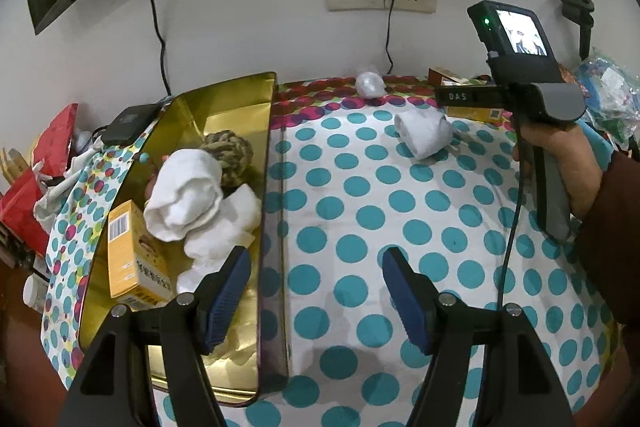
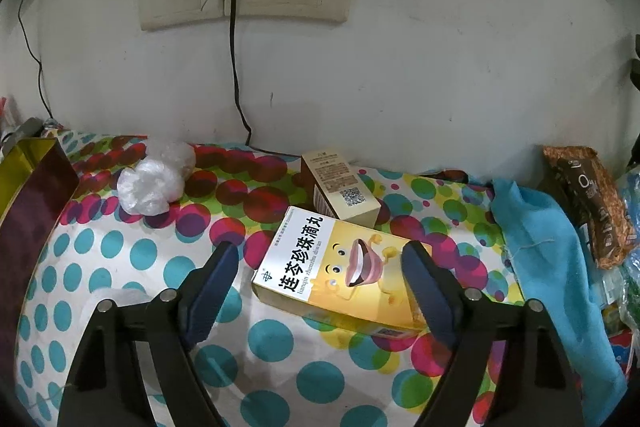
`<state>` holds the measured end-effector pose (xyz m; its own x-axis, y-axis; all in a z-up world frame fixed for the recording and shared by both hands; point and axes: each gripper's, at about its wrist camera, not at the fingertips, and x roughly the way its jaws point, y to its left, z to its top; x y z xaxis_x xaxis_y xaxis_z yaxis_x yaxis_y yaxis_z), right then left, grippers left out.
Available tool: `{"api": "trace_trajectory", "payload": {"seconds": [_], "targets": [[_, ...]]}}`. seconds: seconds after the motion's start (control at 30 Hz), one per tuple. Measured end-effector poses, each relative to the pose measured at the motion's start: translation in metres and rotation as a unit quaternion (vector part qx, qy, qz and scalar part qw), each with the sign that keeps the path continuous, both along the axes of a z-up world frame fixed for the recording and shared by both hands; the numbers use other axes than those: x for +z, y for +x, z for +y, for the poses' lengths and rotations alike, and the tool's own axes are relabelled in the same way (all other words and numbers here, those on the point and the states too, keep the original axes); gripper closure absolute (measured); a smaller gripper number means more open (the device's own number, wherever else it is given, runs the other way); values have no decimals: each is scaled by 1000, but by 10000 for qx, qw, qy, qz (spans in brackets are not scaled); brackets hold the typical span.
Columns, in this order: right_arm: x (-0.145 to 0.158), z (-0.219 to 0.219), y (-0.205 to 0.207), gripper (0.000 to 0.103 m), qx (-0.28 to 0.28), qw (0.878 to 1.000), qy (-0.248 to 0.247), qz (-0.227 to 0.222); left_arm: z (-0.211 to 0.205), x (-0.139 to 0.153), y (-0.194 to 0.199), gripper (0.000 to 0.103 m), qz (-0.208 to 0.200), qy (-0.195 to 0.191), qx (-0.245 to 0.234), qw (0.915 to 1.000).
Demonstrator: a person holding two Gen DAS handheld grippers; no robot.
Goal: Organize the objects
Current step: 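Move the right tool to the yellow medicine box and grasp it, then move the left tool to the white sock and grasp it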
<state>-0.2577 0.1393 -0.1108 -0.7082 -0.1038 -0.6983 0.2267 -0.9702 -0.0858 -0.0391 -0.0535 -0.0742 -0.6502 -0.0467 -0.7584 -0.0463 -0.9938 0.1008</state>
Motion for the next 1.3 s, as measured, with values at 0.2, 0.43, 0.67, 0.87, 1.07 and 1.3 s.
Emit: {"api": "trace_trajectory", "payload": {"seconds": [0.2,0.43,0.67,0.87,1.07,1.3], "targets": [[0,0,-2,13,-109,9999,-20,20,3,-1,0,33,-7,9,-39,10000],[-9,13,-19,9,-320,9976,-388,-469,7,3,2,33,69,17,-106,9999],[-8,9,-22,11,-397,9963,-590,-475,12,2,-4,33,55,20,-158,9999],[-8,-3,-17,11,-295,9971,-495,-489,23,5,-16,33,89,-61,-287,9995],[-8,-5,0,11,-235,9970,-537,-500,34,7,-37,33,49,-2,-425,9991],[-7,-6,14,11,-171,9968,-587,-515,51,6,-68,29,54,-359,-451,9983]]}}
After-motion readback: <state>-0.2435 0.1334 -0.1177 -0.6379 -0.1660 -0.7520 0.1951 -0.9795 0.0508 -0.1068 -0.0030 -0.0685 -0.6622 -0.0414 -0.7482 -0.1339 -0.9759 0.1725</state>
